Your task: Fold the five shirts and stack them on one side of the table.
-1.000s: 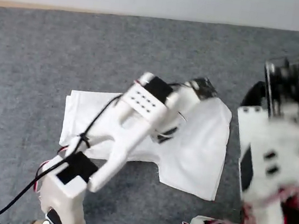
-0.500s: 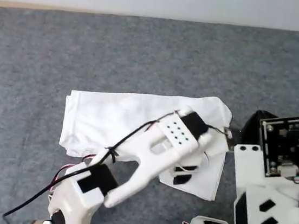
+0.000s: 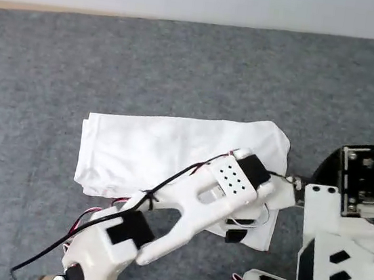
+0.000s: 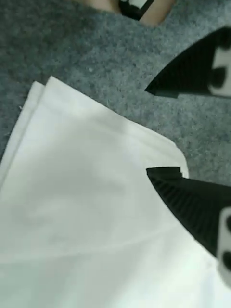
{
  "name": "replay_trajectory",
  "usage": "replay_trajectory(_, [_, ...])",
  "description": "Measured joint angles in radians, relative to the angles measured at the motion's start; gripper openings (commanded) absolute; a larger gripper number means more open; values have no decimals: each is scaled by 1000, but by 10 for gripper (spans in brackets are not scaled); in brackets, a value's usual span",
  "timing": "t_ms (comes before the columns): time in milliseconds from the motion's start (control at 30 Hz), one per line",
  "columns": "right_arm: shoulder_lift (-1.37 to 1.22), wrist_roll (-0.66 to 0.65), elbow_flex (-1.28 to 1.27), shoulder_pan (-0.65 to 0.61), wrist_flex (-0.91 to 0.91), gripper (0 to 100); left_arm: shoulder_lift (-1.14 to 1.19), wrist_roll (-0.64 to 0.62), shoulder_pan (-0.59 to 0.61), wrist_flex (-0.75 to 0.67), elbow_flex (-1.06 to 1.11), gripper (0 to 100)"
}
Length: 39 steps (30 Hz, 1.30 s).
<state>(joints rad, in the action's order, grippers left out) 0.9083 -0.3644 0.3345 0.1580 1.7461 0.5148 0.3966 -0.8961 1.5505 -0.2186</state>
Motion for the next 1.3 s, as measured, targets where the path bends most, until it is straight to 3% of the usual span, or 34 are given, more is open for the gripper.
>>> replay_trajectory(333, [0,0,0,9,0,11,186,18,0,-2,-104,239])
replay_trajectory(533, [0,-17,0,9,0,11,230,18,2,17,-175,107])
replay_trajectory(800, [0,-35,0,9,0,11,242,20,-2,83,-270,6])
replay_trajectory(1033, [0,-35,0,9,0,11,242,20,12,166,-400,6])
replay_trajectory(1300, [0,-35,0,9,0,10,242,21,135,167,-499,6])
